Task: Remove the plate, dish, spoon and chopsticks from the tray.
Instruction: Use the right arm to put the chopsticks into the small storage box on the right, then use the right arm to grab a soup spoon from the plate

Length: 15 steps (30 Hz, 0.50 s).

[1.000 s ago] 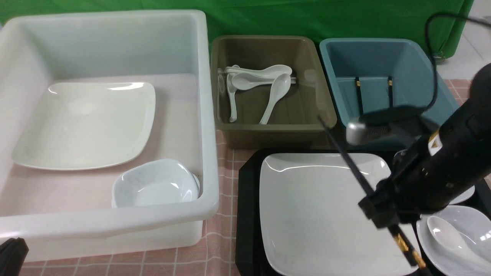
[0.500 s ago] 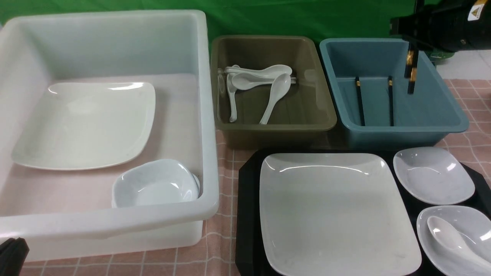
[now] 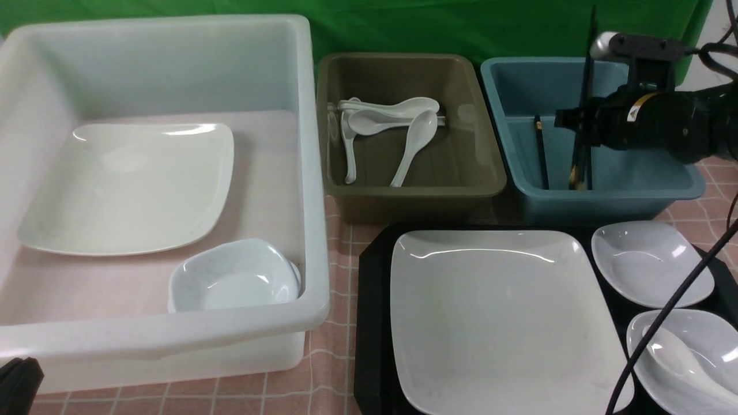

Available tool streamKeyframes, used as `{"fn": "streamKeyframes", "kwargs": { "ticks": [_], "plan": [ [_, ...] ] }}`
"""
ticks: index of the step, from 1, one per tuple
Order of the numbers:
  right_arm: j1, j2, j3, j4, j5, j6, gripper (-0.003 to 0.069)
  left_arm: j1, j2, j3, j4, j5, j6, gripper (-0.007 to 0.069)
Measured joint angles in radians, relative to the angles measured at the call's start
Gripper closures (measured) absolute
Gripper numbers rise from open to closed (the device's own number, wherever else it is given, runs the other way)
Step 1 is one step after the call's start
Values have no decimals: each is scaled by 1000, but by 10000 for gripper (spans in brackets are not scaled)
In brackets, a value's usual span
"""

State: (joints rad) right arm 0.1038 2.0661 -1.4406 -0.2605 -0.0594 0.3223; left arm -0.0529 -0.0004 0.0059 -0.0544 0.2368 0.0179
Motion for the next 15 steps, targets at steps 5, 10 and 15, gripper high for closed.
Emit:
{"fn": "streamKeyframes", "kwargs": {
  "ticks": [5, 10, 15],
  "plan": [
    [0, -57, 0, 1, 100, 40, 297, 0, 0, 0, 0, 0, 0, 606],
    [0, -256, 0, 1, 330, 10, 430, 0, 0, 0, 0, 0, 0, 606],
    [10, -517, -4, 1, 741, -82, 627, 0, 0, 0, 0, 0, 0, 606]
  ]
}}
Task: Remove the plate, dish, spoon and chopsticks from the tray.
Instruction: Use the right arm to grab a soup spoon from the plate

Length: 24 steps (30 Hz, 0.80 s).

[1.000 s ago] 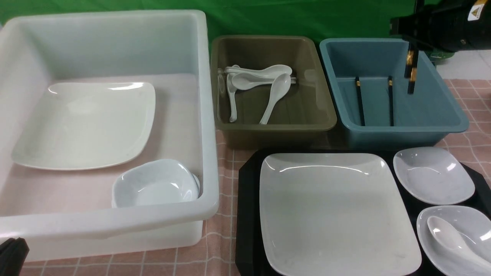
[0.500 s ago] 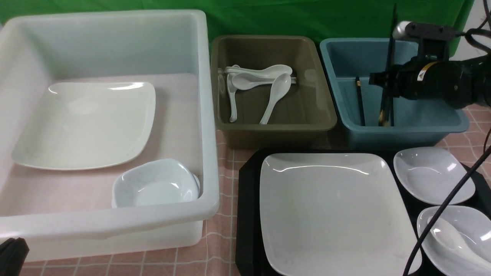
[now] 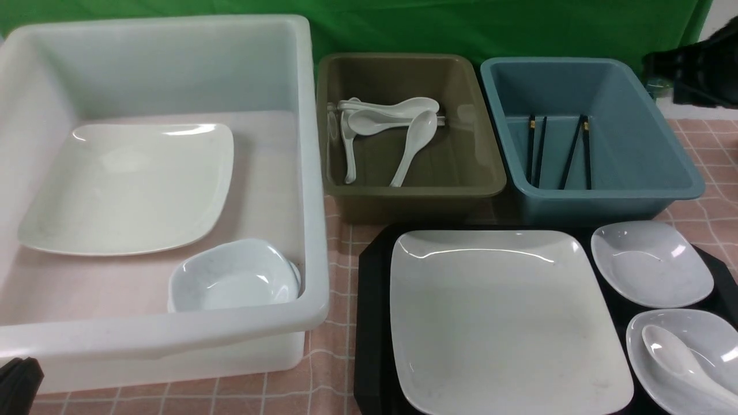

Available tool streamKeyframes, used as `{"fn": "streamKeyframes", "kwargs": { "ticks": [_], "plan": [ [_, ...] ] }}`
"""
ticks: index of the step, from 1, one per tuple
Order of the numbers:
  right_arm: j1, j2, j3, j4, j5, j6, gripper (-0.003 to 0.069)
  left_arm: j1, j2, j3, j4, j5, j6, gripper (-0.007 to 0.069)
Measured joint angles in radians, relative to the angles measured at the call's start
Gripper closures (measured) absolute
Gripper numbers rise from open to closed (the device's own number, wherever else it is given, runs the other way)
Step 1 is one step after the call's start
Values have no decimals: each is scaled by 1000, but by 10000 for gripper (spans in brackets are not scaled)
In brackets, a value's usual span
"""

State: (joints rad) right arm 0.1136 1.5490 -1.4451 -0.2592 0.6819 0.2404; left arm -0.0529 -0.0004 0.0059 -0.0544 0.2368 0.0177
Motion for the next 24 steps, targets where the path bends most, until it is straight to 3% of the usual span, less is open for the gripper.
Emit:
{"fn": "streamKeyframes", "kwargs": {
  "ticks": [2, 4, 6, 14, 21, 22, 24],
  "plan": [
    [2, -59, 4, 0, 122, -17, 629, 0, 0, 0, 0, 0, 0, 606],
    [11, -169, 36, -1, 365, -37, 629, 0, 0, 0, 0, 0, 0, 606],
    [13, -215, 70, 0, 443, -48, 629, 0, 0, 0, 0, 0, 0, 606],
    [12, -279, 399, 79, 445, -202, 616, 0, 0, 0, 0, 0, 0, 606],
    [12, -147, 518, 105, 415, -318, 425, 0, 0, 0, 0, 0, 0, 606],
    [12, -101, 517, 105, 374, -336, 361, 0, 0, 0, 0, 0, 0, 606],
    [12, -47, 514, 101, 329, -359, 306, 0, 0, 0, 0, 0, 0, 606]
  ]
}}
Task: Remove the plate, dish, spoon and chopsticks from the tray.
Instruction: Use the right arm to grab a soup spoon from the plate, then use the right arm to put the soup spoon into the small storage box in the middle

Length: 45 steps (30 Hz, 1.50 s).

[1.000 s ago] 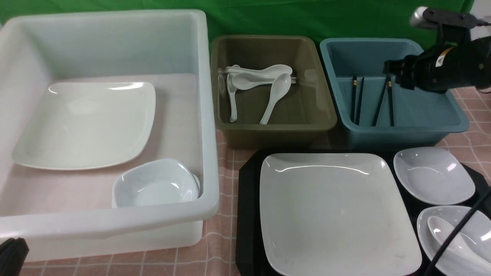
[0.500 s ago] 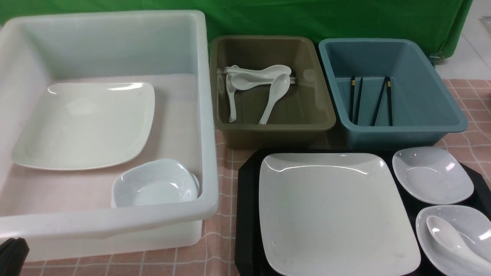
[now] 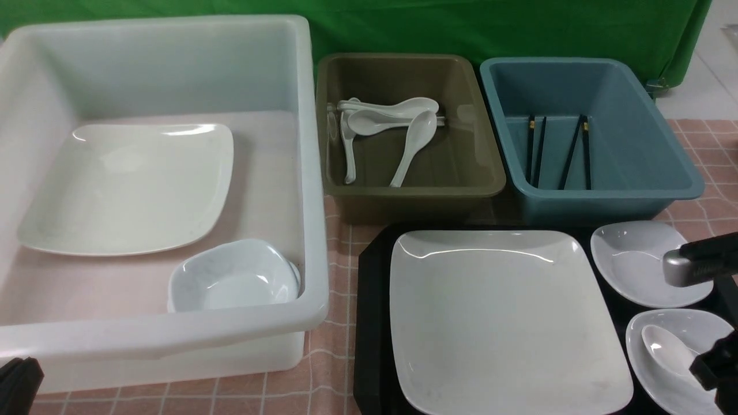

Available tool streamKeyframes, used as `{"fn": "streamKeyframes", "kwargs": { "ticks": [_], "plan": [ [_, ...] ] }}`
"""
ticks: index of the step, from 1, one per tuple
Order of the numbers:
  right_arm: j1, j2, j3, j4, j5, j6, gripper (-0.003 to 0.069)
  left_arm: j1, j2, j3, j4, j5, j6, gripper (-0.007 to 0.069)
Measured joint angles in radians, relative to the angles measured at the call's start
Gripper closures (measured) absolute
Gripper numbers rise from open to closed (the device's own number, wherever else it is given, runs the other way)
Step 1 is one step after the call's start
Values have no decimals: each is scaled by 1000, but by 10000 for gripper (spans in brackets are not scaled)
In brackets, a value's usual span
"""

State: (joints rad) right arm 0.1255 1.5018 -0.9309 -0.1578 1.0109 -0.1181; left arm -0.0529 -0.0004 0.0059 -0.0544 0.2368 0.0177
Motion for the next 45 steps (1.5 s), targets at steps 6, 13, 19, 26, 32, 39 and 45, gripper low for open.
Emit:
{"fn": "streamKeyframes", "kwargs": {
  "ticks": [6, 13, 19, 26, 32, 39, 45],
  "plan": [
    [0, 153, -15, -80, -77, -30, 256, 0, 0, 0, 0, 0, 0, 605],
    [0, 243, -19, -117, -167, -33, 263, 0, 0, 0, 0, 0, 0, 605],
    [0, 240, -23, -116, -158, -33, 438, 0, 0, 0, 0, 0, 0, 605],
    [0, 171, -155, -77, 25, -34, 437, 0, 0, 0, 0, 0, 0, 605],
    [0, 80, -328, 72, 40, -35, 437, 0, 0, 0, 0, 0, 0, 605],
    [55, 155, -560, 432, -170, -218, 437, 0, 0, 0, 0, 0, 0, 605],
    [151, 383, -792, 471, -259, -264, 437, 0, 0, 0, 0, 0, 0, 605]
  ]
}}
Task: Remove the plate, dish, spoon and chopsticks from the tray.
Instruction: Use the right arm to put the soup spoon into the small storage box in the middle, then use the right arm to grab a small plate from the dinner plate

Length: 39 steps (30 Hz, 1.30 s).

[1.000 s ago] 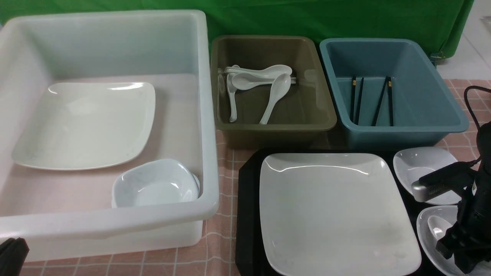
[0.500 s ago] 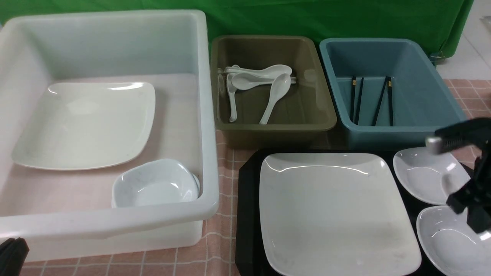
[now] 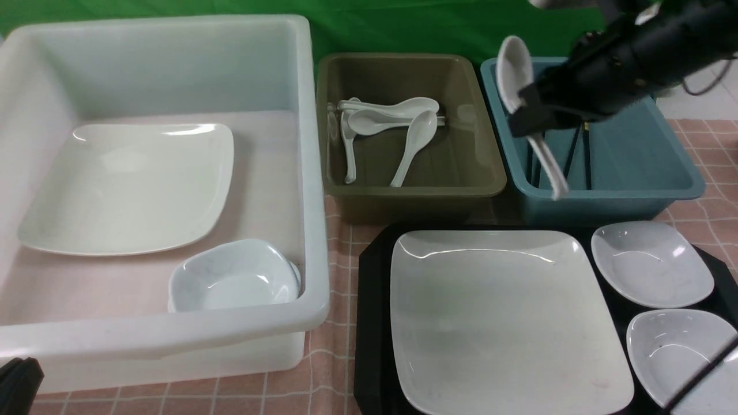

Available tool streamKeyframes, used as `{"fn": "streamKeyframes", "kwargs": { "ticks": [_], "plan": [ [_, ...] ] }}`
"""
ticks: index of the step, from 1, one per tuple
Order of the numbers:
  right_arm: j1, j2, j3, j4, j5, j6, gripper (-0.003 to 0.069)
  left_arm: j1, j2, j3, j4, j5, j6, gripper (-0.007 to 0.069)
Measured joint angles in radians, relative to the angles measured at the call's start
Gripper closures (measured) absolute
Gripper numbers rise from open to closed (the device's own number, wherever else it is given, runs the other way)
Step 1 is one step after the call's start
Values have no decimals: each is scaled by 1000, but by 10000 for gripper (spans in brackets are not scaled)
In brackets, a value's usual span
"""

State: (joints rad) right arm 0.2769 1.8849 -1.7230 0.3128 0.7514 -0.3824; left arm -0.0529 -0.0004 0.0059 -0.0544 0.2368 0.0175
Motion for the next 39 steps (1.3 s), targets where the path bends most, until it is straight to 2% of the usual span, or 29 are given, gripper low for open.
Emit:
{"fn": "streamKeyframes", "kwargs": {
  "ticks": [7, 14, 17, 21, 25, 30, 33, 35, 39],
  "plan": [
    [58, 255, -220, 1, -215, 0, 437, 0, 0, 0, 0, 0, 0, 605],
    [96, 378, -245, 2, -424, 0, 437, 0, 0, 0, 0, 0, 0, 605],
    [98, 389, -245, 2, -430, 0, 413, 0, 0, 0, 0, 0, 0, 605],
    [98, 380, -246, 2, -377, 11, 293, 0, 0, 0, 0, 0, 0, 605],
    [98, 340, -246, 1, -254, 12, 272, 0, 0, 0, 0, 0, 0, 605],
    [97, 243, -246, -9, -109, 12, 363, 0, 0, 0, 0, 0, 0, 605],
    [89, 121, -247, -10, 81, 12, 540, 0, 0, 0, 0, 0, 0, 605],
    [76, 55, -248, -12, 187, 12, 613, 0, 0, 0, 0, 0, -1, 605],
    [48, -83, -247, -63, 380, 22, 629, 0, 0, 0, 0, -1, 0, 605]
  ]
}}
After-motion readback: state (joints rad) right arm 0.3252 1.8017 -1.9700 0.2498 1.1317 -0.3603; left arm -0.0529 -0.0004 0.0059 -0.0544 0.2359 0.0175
